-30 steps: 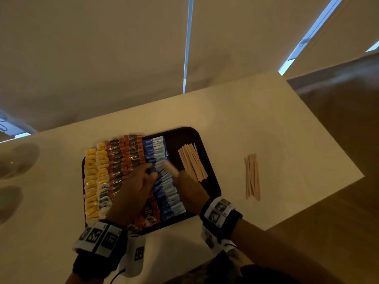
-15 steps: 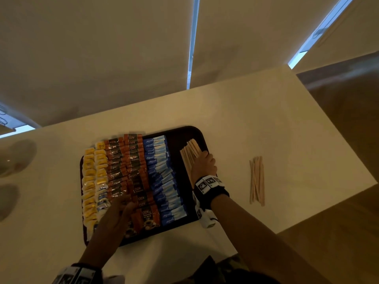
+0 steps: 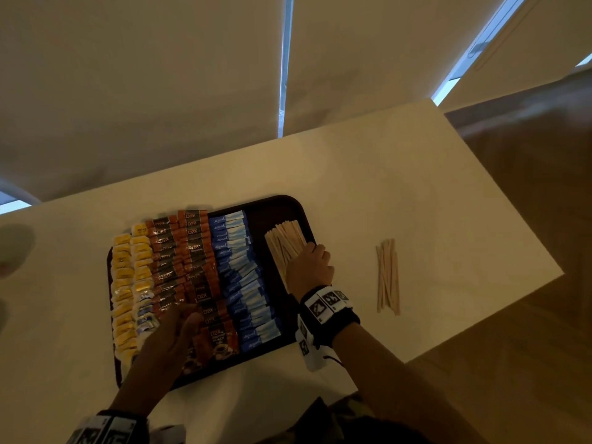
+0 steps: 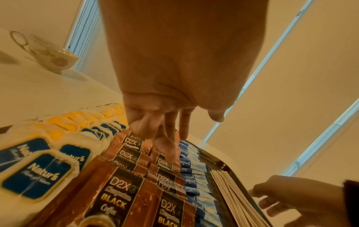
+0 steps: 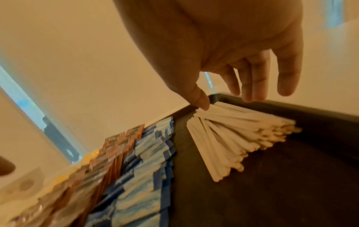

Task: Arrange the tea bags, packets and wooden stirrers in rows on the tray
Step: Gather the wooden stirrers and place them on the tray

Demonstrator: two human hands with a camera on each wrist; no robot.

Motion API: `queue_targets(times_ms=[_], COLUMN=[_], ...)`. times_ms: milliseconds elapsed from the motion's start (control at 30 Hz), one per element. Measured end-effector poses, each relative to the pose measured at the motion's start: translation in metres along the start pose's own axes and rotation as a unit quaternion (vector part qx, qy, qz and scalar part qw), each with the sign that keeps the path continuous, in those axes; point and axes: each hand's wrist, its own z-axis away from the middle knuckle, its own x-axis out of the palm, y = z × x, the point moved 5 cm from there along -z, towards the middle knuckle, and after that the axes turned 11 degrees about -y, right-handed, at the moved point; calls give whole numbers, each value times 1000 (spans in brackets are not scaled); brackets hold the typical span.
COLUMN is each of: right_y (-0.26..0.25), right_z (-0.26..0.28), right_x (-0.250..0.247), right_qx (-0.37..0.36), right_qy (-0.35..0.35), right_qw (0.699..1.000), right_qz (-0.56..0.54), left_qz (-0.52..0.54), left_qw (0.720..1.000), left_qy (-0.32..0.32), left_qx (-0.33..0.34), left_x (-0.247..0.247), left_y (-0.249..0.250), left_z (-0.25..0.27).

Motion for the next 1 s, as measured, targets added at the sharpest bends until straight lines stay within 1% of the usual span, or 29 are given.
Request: queue_targets(times_ms=[33,67,167,267,333,467,533,600,700,833,933,1000], right_y=[10,25,90,147,162,175,179,180,176,165,159,157], right_z=[3,3,-4,-15,-20,-20,-19,-18,-17,-18,-16,-16], right_x=[-7,-14,-38,-45,-39,-30,-29,-30,-30,-23,-20,-18], right_qx=[1,16,123,226,251,228,214,211,211,176,170,161], right_qy=[7,18,55,60,41,63,45,33,26,24,41,32], right_qw=[1000,999,986,962,954,962,968,967,966,979,980,982], right_qz=[-14,-35,-99,-144,-159,-137,-124,-138,-145,-100,-90,-97], left_qz=[-6,-8,-11,-17,-14,-21,-25,-27,-32,-45,-46,-46], left_qw=[1000,1000,1000,999,999,999,999,999,999,999,999,999], left_qy=[0,3,16,24,24,13,19,22,20,15,11,6], left_qx=[-2,-2,-10,-13,-19,-36,-32,-23,-13,3,-4,-10], left_x=[-1,-2,-6,-4,-3,1,2,3,6,6,7,6], left_y=[-2,-5,-7,-3,-1,-1,1,7,14,15,10,7], left_z=[1,2,6,10,12,9,9,11,14,18,22,26])
